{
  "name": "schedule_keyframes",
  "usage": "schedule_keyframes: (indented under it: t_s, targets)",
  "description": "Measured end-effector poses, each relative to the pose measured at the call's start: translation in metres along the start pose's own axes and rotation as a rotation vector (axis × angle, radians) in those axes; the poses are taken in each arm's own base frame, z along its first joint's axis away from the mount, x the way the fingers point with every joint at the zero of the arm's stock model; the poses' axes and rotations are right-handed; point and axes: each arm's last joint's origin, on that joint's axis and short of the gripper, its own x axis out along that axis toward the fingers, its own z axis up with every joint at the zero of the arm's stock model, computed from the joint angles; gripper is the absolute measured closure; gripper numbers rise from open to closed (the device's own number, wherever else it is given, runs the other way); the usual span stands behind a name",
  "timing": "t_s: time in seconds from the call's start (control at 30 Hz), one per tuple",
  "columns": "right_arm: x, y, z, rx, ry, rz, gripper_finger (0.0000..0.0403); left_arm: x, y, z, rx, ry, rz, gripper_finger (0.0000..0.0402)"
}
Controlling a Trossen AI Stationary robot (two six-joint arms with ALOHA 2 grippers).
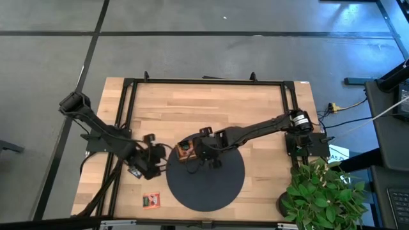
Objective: Pick & Place Tea
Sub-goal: Adjust the black tea bag on the table
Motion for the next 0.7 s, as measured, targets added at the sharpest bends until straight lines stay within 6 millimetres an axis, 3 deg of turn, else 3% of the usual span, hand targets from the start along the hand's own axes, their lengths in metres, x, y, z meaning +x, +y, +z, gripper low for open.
schedule_keyframes:
  t_s: [0.2, 0.47, 0.7]
  targets:
    - [0.002, -0.002, -0.004, 0.052, -0.013, -0.053, 0.0281, -0.016, 0.004, -0.027, -0.288, 0.154, 0.06, 0.0372]
    - [-0.008, 0.006, -0.025, 0.098, -0.095, -0.104, 0.0281, -0.001, 0.007, -0.071, -0.445, 0.411, 0.094, 0.0373]
    - [-0.024, 0.008, -0.039, 0.177, -0.218, -0.113, 0.0281, -0.003, 0.0, -0.076, -0.488, 0.569, 0.005, 0.0372]
